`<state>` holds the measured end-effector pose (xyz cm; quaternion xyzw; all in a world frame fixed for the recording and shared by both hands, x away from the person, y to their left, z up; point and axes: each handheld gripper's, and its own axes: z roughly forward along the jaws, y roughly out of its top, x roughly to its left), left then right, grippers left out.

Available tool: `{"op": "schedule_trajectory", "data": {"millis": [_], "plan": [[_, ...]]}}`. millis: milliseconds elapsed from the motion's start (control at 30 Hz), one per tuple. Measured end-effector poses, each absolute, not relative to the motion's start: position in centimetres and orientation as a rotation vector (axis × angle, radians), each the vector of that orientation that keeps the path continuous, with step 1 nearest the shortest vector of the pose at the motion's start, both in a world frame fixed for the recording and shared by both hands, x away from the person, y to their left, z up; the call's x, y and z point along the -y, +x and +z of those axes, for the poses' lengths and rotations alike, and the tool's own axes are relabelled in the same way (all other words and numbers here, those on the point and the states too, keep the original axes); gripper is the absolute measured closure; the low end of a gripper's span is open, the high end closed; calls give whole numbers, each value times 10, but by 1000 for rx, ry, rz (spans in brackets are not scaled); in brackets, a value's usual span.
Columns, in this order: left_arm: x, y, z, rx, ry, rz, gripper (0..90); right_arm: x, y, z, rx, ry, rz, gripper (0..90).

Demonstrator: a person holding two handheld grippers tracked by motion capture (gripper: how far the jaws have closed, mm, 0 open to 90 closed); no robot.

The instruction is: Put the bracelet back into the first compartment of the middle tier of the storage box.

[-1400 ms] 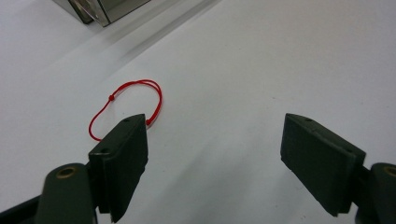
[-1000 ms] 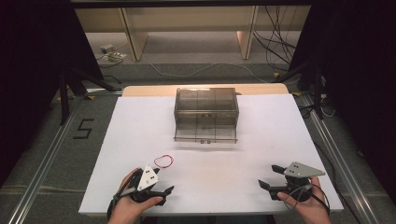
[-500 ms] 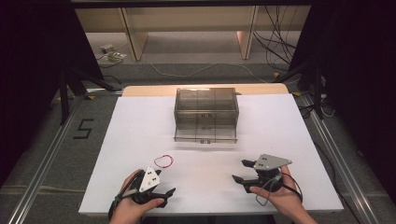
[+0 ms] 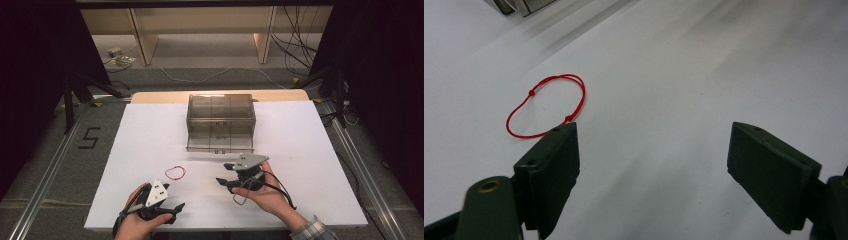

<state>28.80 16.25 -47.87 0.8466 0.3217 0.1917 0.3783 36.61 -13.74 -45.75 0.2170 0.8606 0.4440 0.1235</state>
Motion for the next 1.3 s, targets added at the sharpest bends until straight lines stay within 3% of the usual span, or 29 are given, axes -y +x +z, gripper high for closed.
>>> {"op": "schedule_trajectory", "data": {"millis": [800,1167,1300], "plan": [[-167,286,-481,-850,2176,475,218,39,410,-470,-2624,545,1243,518],[-167,286,-482,-850,2180,471,218,-1,413,-491,-2741,477,1177,576],[-167,286,-481,-848,2185,472,218,-11,415,-495,-2774,461,1182,635]]}}
